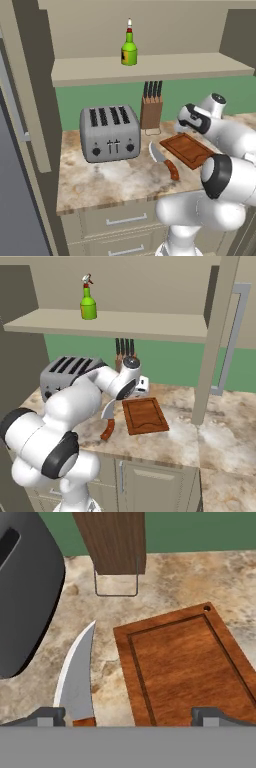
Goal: Move the cutting board and knife to the sink. Then move spray from the cabinet to the counter.
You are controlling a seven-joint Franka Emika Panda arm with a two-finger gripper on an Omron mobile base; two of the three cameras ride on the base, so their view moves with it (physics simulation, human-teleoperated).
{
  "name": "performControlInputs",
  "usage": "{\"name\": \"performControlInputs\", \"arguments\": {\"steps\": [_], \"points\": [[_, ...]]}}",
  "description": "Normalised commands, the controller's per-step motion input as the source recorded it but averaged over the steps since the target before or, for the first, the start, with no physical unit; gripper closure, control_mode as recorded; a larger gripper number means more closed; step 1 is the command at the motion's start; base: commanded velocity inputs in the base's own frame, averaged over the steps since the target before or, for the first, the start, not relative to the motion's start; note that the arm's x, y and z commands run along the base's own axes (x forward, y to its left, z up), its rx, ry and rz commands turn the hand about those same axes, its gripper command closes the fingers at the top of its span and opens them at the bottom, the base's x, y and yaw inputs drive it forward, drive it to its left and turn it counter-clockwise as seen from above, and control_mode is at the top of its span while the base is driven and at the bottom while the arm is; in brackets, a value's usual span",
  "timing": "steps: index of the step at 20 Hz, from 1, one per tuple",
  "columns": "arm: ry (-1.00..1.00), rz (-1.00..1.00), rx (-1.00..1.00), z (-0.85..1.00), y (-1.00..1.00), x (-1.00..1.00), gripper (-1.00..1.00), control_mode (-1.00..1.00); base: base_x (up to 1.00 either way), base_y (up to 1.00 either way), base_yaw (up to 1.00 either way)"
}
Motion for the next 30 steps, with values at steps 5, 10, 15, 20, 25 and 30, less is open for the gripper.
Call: {"name": "performControlInputs", "arguments": {"steps": [5,10,15,20,25,30], "points": [[0.03,0.0,0.0,-0.11,-0.13,0.22,-1.0,-1.0,0.0,0.0,0.0],[0.13,0.0,0.0,-0.1,-0.07,0.26,-1.0,-1.0,0.0,0.0,0.0],[0.06,0.0,0.0,-0.14,0.0,0.33,-1.0,-1.0,0.0,0.0,0.0],[0.0,0.04,-0.02,-0.2,0.0,0.29,-1.0,-1.0,0.0,0.0,0.0],[-0.03,0.07,-0.02,-0.23,0.0,0.23,-1.0,-1.0,0.0,0.0,0.0],[-0.04,0.12,0.0,-0.22,-0.01,0.23,-1.0,-1.0,0.0,0.0,0.0]]}}
